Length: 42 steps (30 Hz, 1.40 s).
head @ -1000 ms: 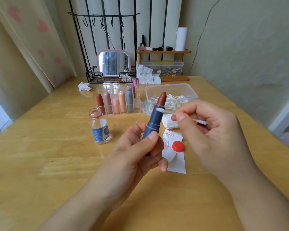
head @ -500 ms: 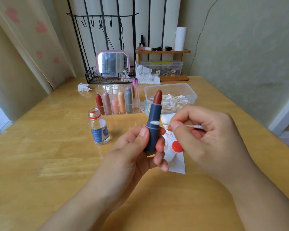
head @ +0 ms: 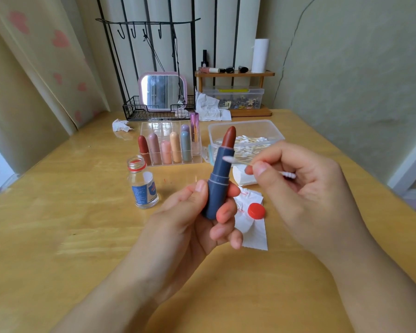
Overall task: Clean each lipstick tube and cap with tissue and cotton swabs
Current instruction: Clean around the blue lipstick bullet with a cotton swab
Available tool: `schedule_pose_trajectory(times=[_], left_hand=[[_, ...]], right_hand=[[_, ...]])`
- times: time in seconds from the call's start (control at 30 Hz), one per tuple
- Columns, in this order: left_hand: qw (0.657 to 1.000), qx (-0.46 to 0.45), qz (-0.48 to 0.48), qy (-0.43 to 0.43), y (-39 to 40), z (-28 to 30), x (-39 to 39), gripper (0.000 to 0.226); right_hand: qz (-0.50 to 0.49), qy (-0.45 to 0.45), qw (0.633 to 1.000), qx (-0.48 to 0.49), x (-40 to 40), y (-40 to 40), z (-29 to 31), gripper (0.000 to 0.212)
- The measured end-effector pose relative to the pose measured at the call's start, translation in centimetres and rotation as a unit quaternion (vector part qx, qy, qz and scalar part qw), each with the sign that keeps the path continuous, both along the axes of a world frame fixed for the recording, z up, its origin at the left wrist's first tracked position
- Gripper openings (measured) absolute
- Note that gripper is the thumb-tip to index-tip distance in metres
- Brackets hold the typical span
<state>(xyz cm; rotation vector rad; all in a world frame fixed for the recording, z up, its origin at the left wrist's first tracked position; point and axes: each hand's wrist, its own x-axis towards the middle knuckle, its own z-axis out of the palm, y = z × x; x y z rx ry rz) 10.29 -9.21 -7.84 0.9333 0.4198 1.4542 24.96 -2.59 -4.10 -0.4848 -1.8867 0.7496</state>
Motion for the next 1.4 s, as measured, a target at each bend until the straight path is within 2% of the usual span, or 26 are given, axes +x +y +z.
schedule_pose_trajectory(times=[0.1, 0.2, 0.3, 0.37, 0.43, 0.6, 0.87, 0.97, 1.13, 1.4], left_hand=[[1.000, -0.003, 0.027, 0.011, -0.07, 0.14, 0.12, 0.030], [0.989, -0.015, 0.126, 0.072, -0.37, 0.35, 0.46, 0.023], [0.960, 0.008, 0.215, 0.179, -0.67, 0.32, 0.38, 0.016], [0.934, 0.017, 0.260, 0.245, -0.69, 0.14, 0.26, 0.024], [0.916, 0.026, 0.293, 0.273, -0.63, 0.03, 0.34, 0.023], [0.901, 0.037, 0.324, 0.286, -0.60, 0.03, 0.54, 0.028], [0.899, 0.041, 0.334, 0.280, -0.53, 0.18, 0.76, 0.030], [0.894, 0.036, 0.341, 0.287, -0.55, 0.26, 0.82, 0.023], [0.897, 0.038, 0.338, 0.281, -0.51, 0.10, 0.76, 0.030], [0.910, 0.050, 0.309, 0.271, -0.61, 0.23, 0.63, 0.028]], right_hand=[[0.008, -0.008, 1.000, -0.002, 0.04, 0.08, 0.02, 0.018], [0.022, -0.022, 0.999, -0.012, 0.21, 0.05, -0.09, 0.017], [-0.012, -0.032, 0.999, 0.026, 0.09, -0.16, -0.04, 0.014], [-0.021, -0.037, 0.998, 0.051, -0.18, -0.37, -0.16, 0.014], [-0.030, -0.043, 0.996, 0.069, -0.41, -0.59, -0.23, 0.015], [-0.033, -0.045, 0.997, 0.059, 0.16, -0.27, 0.11, 0.018], [-0.032, -0.047, 0.996, 0.062, -0.31, -0.56, -0.11, 0.016], [-0.024, -0.042, 0.997, 0.056, 0.04, -0.43, 0.10, 0.017], [-0.028, -0.064, 0.995, 0.070, -0.43, -0.61, -0.28, 0.016], [0.006, -0.046, 0.999, 0.002, 0.05, 0.08, -0.06, 0.017]])
